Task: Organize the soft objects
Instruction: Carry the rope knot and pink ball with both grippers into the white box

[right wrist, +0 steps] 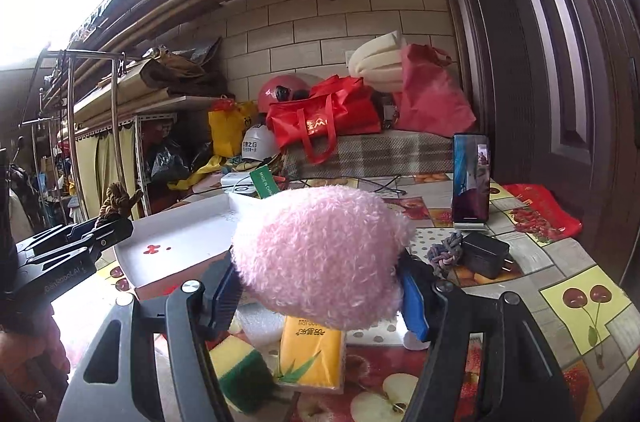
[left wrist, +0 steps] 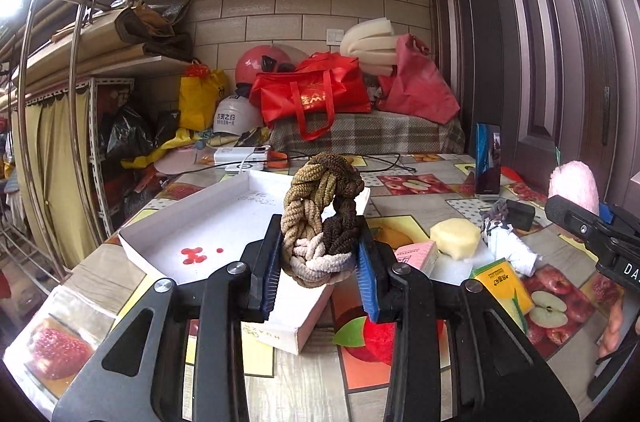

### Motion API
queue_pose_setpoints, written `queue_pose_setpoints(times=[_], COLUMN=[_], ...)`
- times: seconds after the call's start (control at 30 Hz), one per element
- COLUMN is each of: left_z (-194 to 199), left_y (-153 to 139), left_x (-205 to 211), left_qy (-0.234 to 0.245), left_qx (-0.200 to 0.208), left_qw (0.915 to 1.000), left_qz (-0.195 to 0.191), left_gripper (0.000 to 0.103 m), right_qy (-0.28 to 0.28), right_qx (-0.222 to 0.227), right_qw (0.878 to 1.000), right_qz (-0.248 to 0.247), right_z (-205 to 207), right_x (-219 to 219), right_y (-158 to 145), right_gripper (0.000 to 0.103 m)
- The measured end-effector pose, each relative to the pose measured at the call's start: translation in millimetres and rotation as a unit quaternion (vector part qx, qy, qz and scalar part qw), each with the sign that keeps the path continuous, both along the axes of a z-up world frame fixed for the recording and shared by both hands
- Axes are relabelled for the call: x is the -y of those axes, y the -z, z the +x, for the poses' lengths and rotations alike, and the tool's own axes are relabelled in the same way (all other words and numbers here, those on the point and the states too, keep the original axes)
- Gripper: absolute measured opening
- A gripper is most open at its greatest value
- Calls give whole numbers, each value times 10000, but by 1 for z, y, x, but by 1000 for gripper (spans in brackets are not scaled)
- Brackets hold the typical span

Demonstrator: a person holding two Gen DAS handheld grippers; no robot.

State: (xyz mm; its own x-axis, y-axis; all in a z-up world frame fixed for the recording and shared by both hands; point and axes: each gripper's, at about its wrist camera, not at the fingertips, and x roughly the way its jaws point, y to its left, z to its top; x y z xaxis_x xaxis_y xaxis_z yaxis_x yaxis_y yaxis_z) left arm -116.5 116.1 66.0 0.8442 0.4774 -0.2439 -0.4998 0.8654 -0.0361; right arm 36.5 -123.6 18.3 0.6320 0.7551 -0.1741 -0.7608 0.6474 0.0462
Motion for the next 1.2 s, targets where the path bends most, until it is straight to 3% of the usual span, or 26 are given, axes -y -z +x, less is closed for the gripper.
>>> queue_pose_setpoints(times=[0.23, 0.37, 0.5, 0.57, 0.63, 0.67, 0.83, 0.97, 1.2], left_z=[-12, -10, -5, 6, 18, 19, 23, 36, 48], left_y=[-6, -24, -39, -42, -40, -40, -33, -9, 17], left_x=[-9, -12, -20, -48, -92, -107, -129, -143, -167], left_qy=[-157, 105, 62, 31, -11, -70, -503, -519, -741], left_qx=[180, 291, 271, 104, -184, -230, -470, -653, -587], left_qw=[9997, 9992, 9996, 9993, 9922, 9885, 9888, 9819, 9734], left_qz=[-77, -245, -92, -353, -1233, -1495, -1326, -1700, -2089], left_gripper=[32, 32, 33, 33, 32, 32, 33, 34, 36], right_qy=[-248, -353, -341, -552, -794, -864, -1145, -1418, -1440], right_qx=[101, 18, 40, -250, -838, -1071, -1572, -2551, -2770], right_qw=[9996, 9992, 9991, 9980, 9932, 9904, 9806, 9540, 9434], right_qz=[97, 166, 268, 194, 146, 101, -239, -692, -1121], right_z=[-13, -10, -9, -2, 11, 18, 26, 43, 50], right_x=[-13, -25, -33, -50, -71, -81, -125, -168, -217], right_y=[-5, -21, -31, -35, -37, -38, -30, -1, 22], right_gripper=[67, 67, 67, 67, 67, 67, 67, 67, 68])
